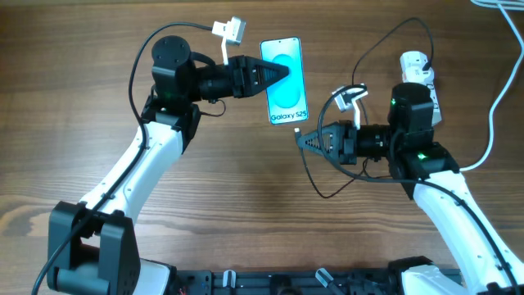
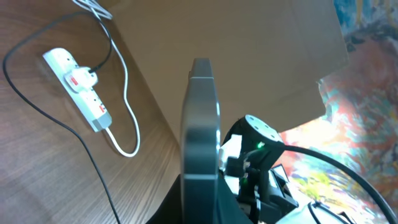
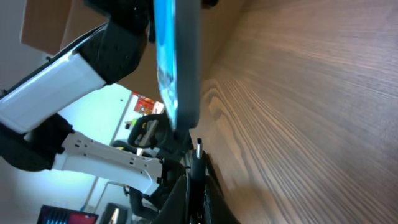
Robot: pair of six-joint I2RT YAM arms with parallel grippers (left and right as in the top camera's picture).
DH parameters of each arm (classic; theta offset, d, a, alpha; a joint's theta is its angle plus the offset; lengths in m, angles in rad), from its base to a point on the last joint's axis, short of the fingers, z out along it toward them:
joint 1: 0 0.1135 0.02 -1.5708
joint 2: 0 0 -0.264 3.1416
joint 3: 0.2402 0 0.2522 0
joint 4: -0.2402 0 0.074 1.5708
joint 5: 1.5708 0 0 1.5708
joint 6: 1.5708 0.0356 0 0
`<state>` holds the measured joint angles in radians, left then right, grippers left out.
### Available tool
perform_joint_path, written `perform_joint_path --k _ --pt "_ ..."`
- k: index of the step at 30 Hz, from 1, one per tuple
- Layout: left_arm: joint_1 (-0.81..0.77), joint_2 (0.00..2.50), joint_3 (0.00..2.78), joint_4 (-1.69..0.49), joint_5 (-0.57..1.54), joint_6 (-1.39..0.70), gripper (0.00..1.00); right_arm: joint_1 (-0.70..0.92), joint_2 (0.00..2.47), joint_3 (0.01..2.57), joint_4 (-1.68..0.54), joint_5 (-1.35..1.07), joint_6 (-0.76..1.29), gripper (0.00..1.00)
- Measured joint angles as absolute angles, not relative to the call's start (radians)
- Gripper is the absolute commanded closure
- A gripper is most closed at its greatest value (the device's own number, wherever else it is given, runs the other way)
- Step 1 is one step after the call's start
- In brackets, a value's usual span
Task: Plug charger to phone and switch on socket
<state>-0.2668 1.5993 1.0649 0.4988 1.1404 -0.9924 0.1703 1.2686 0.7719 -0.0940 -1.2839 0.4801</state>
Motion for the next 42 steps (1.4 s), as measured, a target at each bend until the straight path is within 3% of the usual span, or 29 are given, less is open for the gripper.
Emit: perform_joint_path --k 6,13,29,42 --pt "-0.295 1.599 1.065 0.518 1.076 -0.994 0.96 0.170 1.289 0.772 0.032 -1.346 0.538 0.96" --pt "-0.279 1.599 1.065 0.707 1.031 -1.078 0.96 0.170 1.303 0.772 0.157 -1.377 0.579 0.96" --pt "-0.269 1.599 1.065 0.673 1.035 -1.132 0.96 0.168 1.388 0.771 0.492 -1.426 0.748 0.96" --pt "-0.234 1.599 1.065 0.673 1.067 -1.140 0.96 0.132 1.388 0.771 0.496 -1.451 0.793 0.96"
